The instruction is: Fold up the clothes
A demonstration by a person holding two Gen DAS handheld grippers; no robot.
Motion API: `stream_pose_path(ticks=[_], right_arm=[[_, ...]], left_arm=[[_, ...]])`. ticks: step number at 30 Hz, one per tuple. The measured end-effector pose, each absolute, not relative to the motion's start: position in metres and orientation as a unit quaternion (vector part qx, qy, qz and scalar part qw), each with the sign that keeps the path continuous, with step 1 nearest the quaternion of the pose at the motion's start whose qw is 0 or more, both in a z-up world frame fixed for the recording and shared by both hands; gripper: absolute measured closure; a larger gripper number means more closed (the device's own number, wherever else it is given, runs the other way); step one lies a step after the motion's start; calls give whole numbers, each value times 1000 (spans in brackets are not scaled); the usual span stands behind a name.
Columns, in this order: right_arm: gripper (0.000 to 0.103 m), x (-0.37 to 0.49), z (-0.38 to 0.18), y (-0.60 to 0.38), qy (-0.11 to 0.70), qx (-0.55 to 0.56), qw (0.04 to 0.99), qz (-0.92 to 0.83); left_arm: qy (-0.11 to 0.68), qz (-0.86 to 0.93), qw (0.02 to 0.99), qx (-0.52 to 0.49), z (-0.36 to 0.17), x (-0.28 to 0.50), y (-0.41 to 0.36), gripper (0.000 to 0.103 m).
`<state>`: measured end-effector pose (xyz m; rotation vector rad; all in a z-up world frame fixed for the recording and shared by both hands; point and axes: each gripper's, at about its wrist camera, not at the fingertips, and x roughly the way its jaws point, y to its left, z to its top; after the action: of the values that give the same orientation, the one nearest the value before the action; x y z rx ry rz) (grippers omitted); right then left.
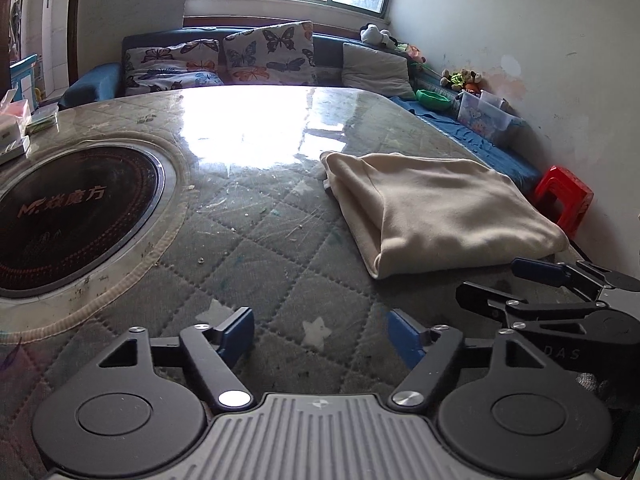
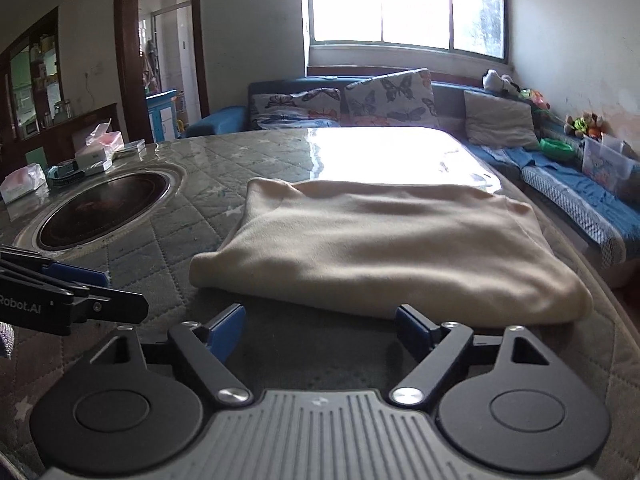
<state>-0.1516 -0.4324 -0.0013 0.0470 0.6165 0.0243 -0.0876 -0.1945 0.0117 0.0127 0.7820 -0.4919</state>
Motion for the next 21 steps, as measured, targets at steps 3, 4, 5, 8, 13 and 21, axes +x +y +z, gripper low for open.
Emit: stream_pose_path(ticks=[3, 4, 5, 8, 13, 21], right_arm=[[13, -158, -2, -438, 307, 39, 951, 1], [12, -160, -2, -439, 308, 43, 950, -3], [8, -162, -3, -441, 310, 49, 949, -10], [5, -166, -4, -444, 313, 54, 948, -24], [1, -173, -2, -448, 311, 64, 948, -35], [0, -183, -1, -446, 309, 66, 948, -45]], left_arm=[[377, -239, 894, 13, 11, -92, -198, 13], [377, -241, 894, 16, 11, -93, -200, 11], [377, -241, 894, 18, 11, -95, -202, 7], [378, -239, 894, 22, 11, -98, -204, 0], [379, -236, 894, 29, 12, -104, -208, 0], [378, -232, 895, 42, 13, -114, -214, 0]])
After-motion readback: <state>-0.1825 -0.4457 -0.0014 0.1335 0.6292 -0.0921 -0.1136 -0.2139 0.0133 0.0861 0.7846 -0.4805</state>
